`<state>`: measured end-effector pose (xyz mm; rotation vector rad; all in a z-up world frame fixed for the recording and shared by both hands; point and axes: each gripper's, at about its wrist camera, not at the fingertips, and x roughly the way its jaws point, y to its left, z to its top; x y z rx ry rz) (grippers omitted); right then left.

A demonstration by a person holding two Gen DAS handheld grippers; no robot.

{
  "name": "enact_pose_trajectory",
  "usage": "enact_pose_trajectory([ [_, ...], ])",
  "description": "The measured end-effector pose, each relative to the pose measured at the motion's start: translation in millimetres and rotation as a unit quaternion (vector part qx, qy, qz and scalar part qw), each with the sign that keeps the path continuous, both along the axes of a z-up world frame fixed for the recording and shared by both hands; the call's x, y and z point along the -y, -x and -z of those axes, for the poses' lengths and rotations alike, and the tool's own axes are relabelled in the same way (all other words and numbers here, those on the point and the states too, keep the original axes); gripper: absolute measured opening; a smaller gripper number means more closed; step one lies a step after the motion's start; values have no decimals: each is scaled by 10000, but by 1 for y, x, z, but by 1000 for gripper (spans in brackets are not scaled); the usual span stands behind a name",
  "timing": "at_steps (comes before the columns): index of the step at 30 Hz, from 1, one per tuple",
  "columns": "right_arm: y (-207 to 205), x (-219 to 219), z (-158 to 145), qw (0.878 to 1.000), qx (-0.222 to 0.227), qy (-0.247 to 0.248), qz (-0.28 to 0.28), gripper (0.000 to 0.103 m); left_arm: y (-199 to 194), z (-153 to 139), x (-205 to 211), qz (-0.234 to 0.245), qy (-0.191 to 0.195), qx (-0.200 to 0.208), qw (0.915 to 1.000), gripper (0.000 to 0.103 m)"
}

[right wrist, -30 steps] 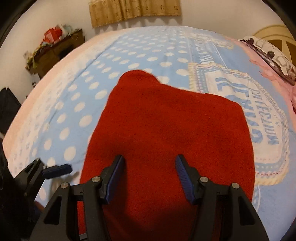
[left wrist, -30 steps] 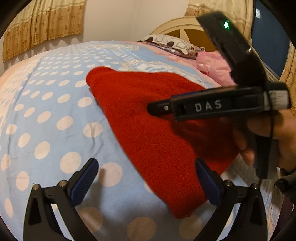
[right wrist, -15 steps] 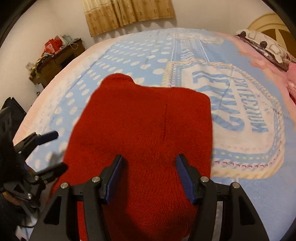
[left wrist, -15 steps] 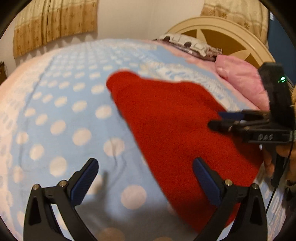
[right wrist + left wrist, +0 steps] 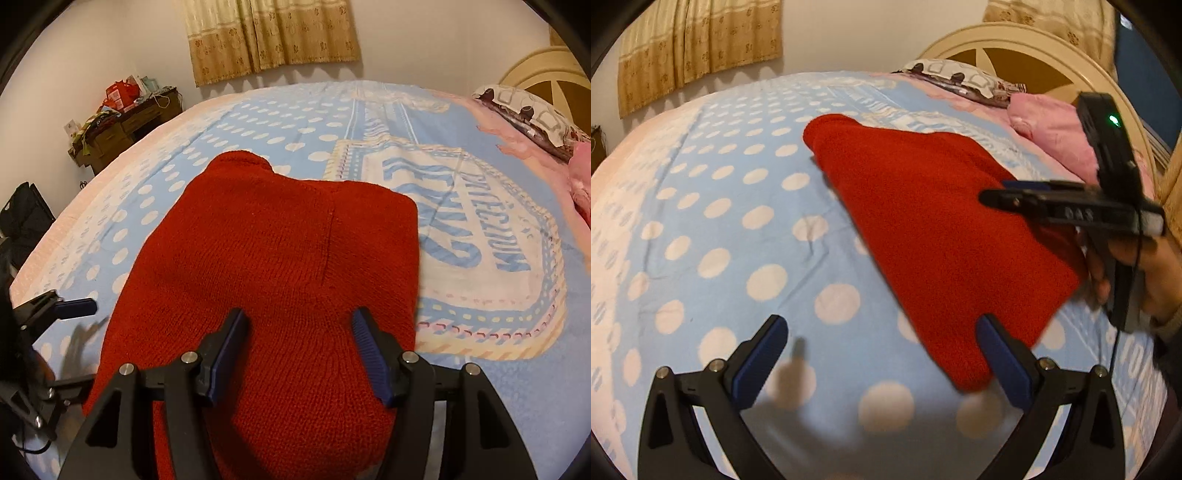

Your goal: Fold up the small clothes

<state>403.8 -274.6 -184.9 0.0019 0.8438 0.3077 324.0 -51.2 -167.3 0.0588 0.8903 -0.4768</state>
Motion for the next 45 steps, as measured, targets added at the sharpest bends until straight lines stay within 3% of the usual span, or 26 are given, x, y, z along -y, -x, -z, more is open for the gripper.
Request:
enact_pose_trajectory([
  [3, -2, 5, 0, 9999, -16, -169, 9, 62, 15, 4, 3, 428, -82, -184, 9989, 103],
  [4, -2, 5, 0, 9998, -13, -185, 15, 62, 20, 11, 12, 676, -440, -239, 9965, 103],
  [6, -2, 4, 0, 9999, 16, -136, 18, 62, 27, 11, 21, 634, -851, 46, 9943, 103],
  [8, -1, 3, 0, 9999, 41, -105, 16, 62, 33, 2, 24, 739, -882, 255, 9930, 103],
  [12, 5, 16, -13, 9986, -26, -522, 25, 62, 41, -25, 13, 757, -567, 515, 9942, 103],
  [14, 10, 34, -27, 9940, 81, -1091, 86, 62, 37, -34, 7, 631, -431, 591, 9953, 103],
  [17, 7, 65, -40, 9889, 103, -1415, 446, 75, 16, -49, -7, 212, -66, 612, 9979, 103],
  [20, -10, 82, -31, 9874, -190, -1454, 596, 76, -9, -50, -13, -167, 483, 382, 9980, 103],
  [25, -42, 99, 2, 9687, -812, -2250, 667, 76, -39, -27, -3, -406, 920, -156, 9948, 103],
  [30, -65, 98, 24, 9599, -1064, -2517, 622, 76, -39, -14, 15, -225, 899, -247, 9954, 103],
  [35, -83, 88, 30, 9542, -1237, -2709, 277, 76, -36, 0, 25, -91, 560, -261, 9980, 103],
  [42, -100, 69, 38, 9535, -1215, -2757, 13, 75, -38, 11, 25, -11, 691, -430, 9967, 103],
  [45, -98, 58, 38, 9509, -1222, -2829, -291, 67, -35, 12, 26, -7, 692, -387, 9969, 103],
])
